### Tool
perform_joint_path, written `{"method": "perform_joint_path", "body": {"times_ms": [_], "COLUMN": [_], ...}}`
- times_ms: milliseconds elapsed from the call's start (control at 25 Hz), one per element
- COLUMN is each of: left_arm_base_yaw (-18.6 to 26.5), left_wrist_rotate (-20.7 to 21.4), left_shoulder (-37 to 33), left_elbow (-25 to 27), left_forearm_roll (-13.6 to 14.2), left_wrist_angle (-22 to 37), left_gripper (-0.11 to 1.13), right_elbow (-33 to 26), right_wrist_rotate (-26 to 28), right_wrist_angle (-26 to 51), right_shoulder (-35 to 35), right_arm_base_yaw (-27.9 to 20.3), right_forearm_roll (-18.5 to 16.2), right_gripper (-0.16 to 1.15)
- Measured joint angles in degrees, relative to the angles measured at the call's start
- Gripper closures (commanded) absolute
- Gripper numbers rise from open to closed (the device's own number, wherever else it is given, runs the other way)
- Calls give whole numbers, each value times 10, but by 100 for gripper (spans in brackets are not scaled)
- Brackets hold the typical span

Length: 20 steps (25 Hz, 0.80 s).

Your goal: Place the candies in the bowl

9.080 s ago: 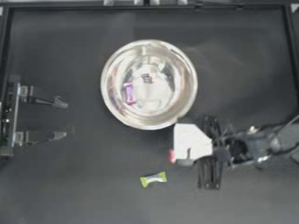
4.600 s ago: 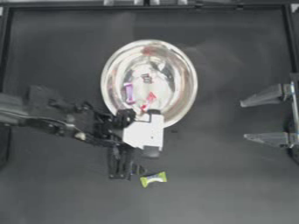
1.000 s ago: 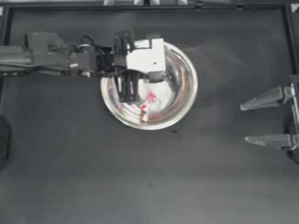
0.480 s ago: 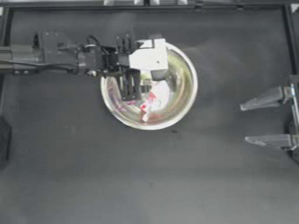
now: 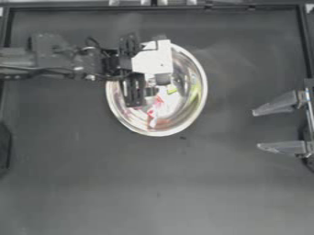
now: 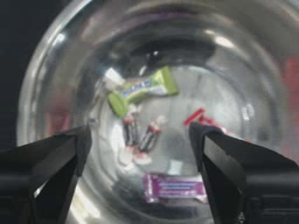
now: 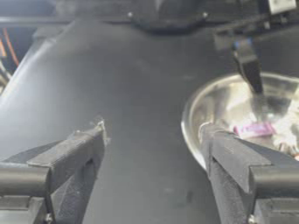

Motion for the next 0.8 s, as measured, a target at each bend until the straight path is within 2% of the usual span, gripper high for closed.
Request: {"method": "perform_joint_path", "body": {"times_ms": [160, 560, 800], "left_arm_base_yaw": [-18, -45, -54], "left_wrist_rotate": [-1, -1, -1], "left_shoulder": [-53, -205, -263], "left_elbow": [32, 160, 214], "left_forearm_roll": [-7, -65, -85], "left_wrist_angle": [-23, -133, -163], "left_gripper": [5, 7, 7], "right_elbow": [-1, -1, -1], "right_wrist_rotate": [0, 0, 1], "right_wrist_angle": [-1, -1, -1], "right_shoulder": [1, 0, 0], "right_arm_base_yaw": [-6, -24, -36], "right_forearm_roll": [0, 2, 3], "right_gripper": [3, 3, 3]}}
